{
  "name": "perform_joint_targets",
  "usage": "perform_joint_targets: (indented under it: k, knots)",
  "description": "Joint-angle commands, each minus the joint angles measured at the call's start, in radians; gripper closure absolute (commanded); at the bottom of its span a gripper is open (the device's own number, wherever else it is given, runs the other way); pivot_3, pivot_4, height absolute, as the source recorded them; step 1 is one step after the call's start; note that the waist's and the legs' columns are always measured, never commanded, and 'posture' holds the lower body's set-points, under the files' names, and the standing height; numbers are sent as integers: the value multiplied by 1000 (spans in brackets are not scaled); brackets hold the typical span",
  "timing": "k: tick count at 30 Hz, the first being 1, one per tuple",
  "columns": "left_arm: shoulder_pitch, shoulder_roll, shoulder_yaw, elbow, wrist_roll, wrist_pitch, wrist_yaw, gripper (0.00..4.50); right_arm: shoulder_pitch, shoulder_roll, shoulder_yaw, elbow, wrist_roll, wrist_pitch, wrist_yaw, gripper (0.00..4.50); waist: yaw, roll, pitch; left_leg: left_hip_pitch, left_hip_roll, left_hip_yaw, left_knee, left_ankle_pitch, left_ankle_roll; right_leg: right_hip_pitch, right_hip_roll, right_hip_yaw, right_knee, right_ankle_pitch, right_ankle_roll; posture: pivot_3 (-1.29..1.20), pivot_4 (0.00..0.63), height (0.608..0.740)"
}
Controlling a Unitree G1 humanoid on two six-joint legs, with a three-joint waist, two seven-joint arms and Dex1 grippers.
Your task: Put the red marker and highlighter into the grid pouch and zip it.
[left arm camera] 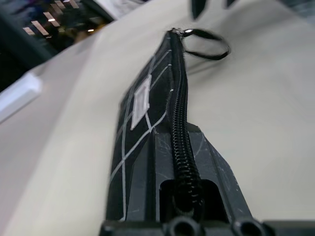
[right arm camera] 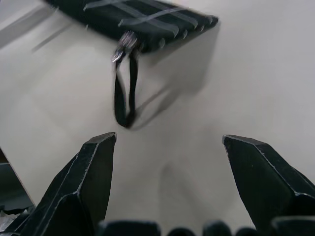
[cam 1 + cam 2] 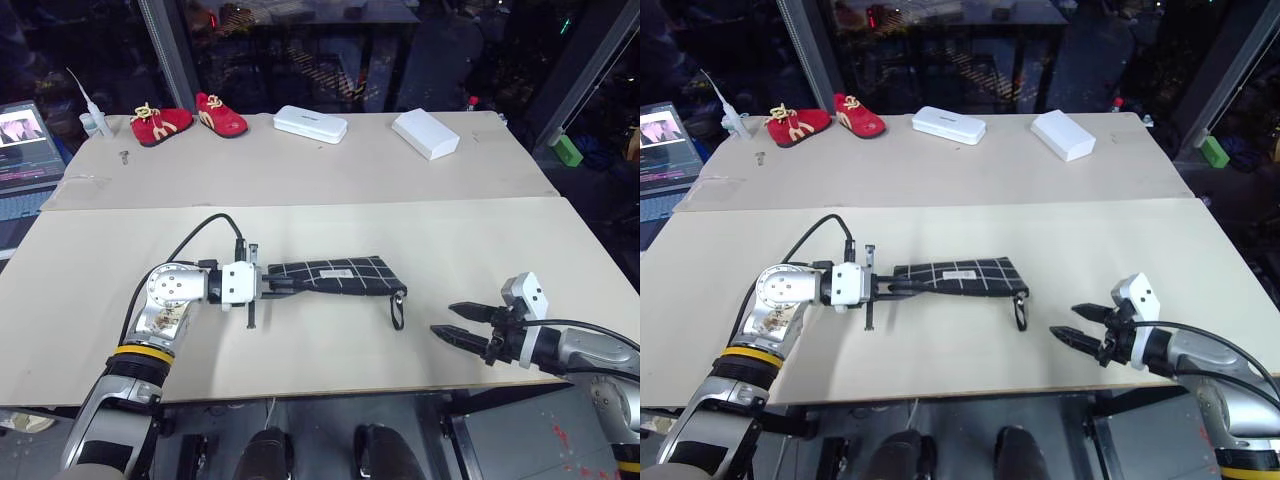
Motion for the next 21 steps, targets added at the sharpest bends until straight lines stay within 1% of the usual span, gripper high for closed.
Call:
perform_joint_targets:
  k: [1, 2, 3, 4, 5, 7, 8, 9, 10, 14, 16, 19, 21]
  knots:
    - [-33, -8, 9, 108, 20, -53, 7, 3741, 3, -7, -33, -13, 10, -13, -11, 580, 1, 0, 0, 0, 0, 0, 0, 0, 0, 0, 0, 0, 0, 0, 0, 0, 150, 740]
    - [-44, -14, 15, 140, 18, -46, 12, 3618, 5, -6, -31, -13, 9, -13, -13, 580, 1, 0, 0, 0, 0, 0, 0, 0, 0, 0, 0, 0, 0, 0, 0, 0, 150, 740]
    - [-49, -18, 19, 148, 3, -31, 2, 3290, 6, -5, -28, -15, 8, -11, -15, 580, 1, 0, 0, 0, 0, 0, 0, 0, 0, 0, 0, 0, 0, 0, 0, 0, 150, 740]
    - [-52, -24, 24, 141, -5, -20, 10, 2821, 8, -6, -24, -17, 6, -12, -15, 580, 1, 0, 0, 0, 0, 0, 1, 0, 0, 0, 0, 0, 0, 0, 0, 0, 150, 740]
    - [-53, -30, 30, 123, -15, 4, 22, 2491, 7, -7, -23, -17, 6, -12, -16, 580, 1, 0, 0, 0, 0, 0, 1, 0, 0, 0, 0, 0, 0, 0, 0, 0, 150, 740]
    - [-41, -32, 39, 50, -37, 107, 50, 1602, 0, -8, -19, -7, 4, -17, -14, 580, 1, 0, 0, -1, 0, -1, 1, 0, 0, 0, 0, 0, 0, 0, 0, 0, 150, 740]
    - [-27, -28, 41, -1, -56, 178, 56, 1416, -4, -9, -18, -1, 2, -20, -14, 580, 2, 0, 0, -1, 0, -1, 1, 0, 0, 0, 0, 0, -1, 0, 1, 0, 150, 740]
    - [-17, -25, 42, -37, -68, 228, 59, 1049, -7, -9, -17, 2, 0, -22, -13, 580, 2, 0, 0, -1, 0, -1, 1, 0, 0, 0, 0, 0, -1, 0, 1, 0, 150, 740]
    - [-6, -24, 49, -82, -87, 297, 75, 775, -11, -8, -17, 7, 1, -24, -12, 580, 1, 0, 0, -1, 0, -1, 1, 0, 0, 0, 0, 0, -1, 0, 1, 0, 150, 740]
    - [69, 5, 99, -306, -226, 723, 188, 775, -42, 3, -24, 41, 9, -40, -5, 580, -6, 0, 0, 0, 0, -3, 1, 0, 0, 0, 0, 1, 1, 0, 1, 0, 150, 740]
    - [147, 43, 161, -403, -326, 923, 238, 775, -74, 14, -37, 73, 24, -52, 0, 580, -18, 0, 0, 1, 0, -3, 0, 0, 0, 0, 0, 2, 2, 0, 2, 0, 150, 740]
    - [235, 79, 233, -507, -390, 1087, 326, 775, -109, 19, -42, 119, 21, -73, 11, 580, -27, 0, 0, 3, 2, -2, -1, 0, 0, 0, 1, 4, 4, -4, 7, 0, 150, 740]
    - [288, 82, 311, -566, -422, 1143, 408, 775, -131, 13, -44, 155, 13, -88, 23, 580, -24, 0, 0, 4, 2, -2, 0, 0, 0, 0, 2, 4, 4, -4, 7, 0, 150, 740]
